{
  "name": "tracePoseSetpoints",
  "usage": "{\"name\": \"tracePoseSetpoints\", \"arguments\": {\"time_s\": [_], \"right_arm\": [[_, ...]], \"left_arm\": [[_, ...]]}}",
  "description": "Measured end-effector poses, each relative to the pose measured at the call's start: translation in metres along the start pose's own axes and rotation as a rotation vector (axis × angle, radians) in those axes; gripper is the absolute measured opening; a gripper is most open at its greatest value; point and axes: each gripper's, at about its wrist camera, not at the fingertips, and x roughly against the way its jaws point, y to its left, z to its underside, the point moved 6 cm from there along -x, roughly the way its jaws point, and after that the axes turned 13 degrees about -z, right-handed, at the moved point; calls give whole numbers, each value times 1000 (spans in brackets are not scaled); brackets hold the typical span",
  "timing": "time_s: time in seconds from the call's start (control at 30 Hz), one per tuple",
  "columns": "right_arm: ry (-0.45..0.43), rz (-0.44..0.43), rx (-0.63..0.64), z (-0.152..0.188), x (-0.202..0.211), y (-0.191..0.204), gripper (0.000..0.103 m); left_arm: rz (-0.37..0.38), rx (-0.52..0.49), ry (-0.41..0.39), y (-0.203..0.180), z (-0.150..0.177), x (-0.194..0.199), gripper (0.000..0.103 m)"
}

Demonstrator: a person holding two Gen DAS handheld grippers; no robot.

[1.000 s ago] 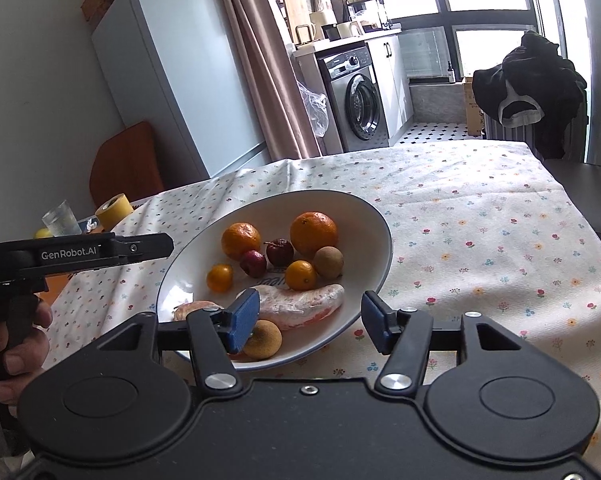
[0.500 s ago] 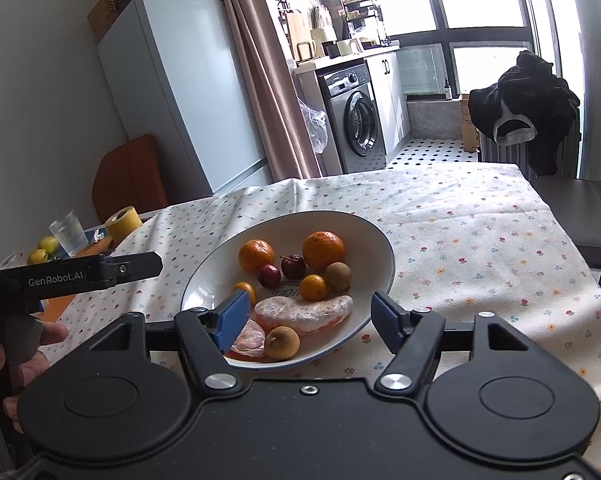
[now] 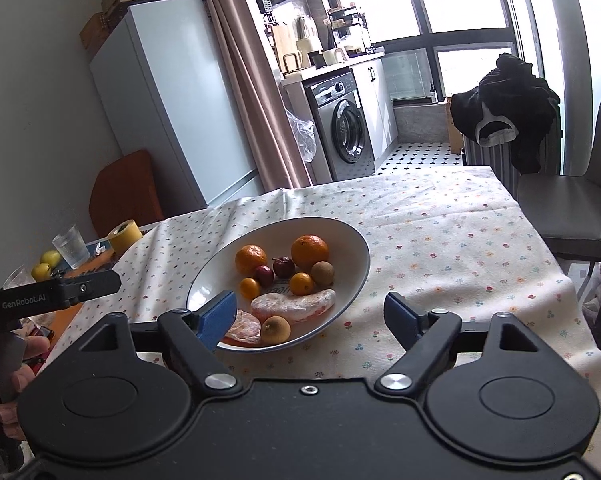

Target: Organize fruits

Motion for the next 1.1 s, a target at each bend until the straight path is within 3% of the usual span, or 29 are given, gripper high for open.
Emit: {"name": "tracePoseSetpoints", "arguments": {"time_s": [0.17, 0.43, 1.1], "right_arm": [[-39, 13, 9, -6, 21, 1, 95], [-37, 19, 34, -1, 40, 11, 102], [-19, 8, 96, 10, 98, 45, 103]], "left_arm": [[-11, 4, -15, 7, 2, 18, 98], [-32, 9, -2, 14, 9, 45, 102], [-30, -29, -21, 26, 32, 126, 103]]}}
